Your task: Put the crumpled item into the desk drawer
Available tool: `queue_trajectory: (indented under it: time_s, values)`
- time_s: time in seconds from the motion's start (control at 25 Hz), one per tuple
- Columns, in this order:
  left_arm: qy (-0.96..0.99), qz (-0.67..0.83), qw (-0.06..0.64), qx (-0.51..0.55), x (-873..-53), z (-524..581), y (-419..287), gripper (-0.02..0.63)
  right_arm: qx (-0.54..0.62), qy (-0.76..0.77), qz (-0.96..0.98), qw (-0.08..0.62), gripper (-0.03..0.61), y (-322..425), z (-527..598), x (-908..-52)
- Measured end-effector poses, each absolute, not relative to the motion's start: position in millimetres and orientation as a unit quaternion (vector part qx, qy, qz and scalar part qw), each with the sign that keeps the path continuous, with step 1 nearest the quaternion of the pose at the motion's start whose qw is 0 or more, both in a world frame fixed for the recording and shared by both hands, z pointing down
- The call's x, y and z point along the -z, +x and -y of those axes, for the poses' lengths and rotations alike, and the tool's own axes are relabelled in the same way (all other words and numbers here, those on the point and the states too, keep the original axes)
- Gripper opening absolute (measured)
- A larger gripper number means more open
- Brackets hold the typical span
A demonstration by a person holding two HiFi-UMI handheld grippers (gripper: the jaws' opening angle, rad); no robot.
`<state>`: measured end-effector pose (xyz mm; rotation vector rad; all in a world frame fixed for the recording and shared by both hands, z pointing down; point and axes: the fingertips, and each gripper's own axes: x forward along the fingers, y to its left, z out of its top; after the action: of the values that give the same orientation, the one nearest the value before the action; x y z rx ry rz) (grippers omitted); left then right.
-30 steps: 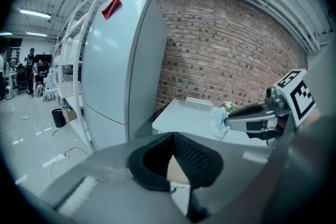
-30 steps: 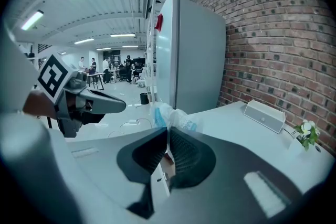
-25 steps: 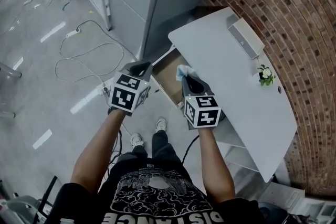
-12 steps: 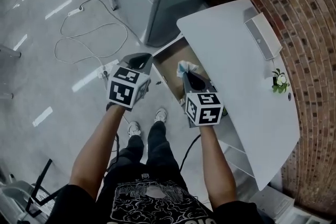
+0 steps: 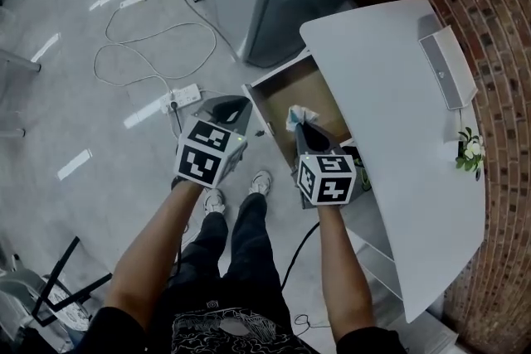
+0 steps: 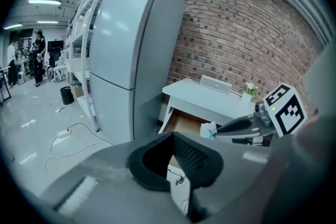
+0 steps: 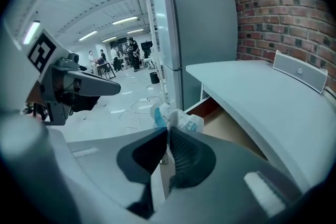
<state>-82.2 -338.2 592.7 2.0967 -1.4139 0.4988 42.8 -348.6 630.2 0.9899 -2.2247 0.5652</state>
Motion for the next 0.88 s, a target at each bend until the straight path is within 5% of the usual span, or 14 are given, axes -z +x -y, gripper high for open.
queue_trajectory:
  time_s: [0.88]
  values:
    - [0.770, 0.509, 0.311, -0.225, -672, 338, -47, 0.003, -0.263, 0.357, 0.835, 0.327, 0.020, 45, 378, -732]
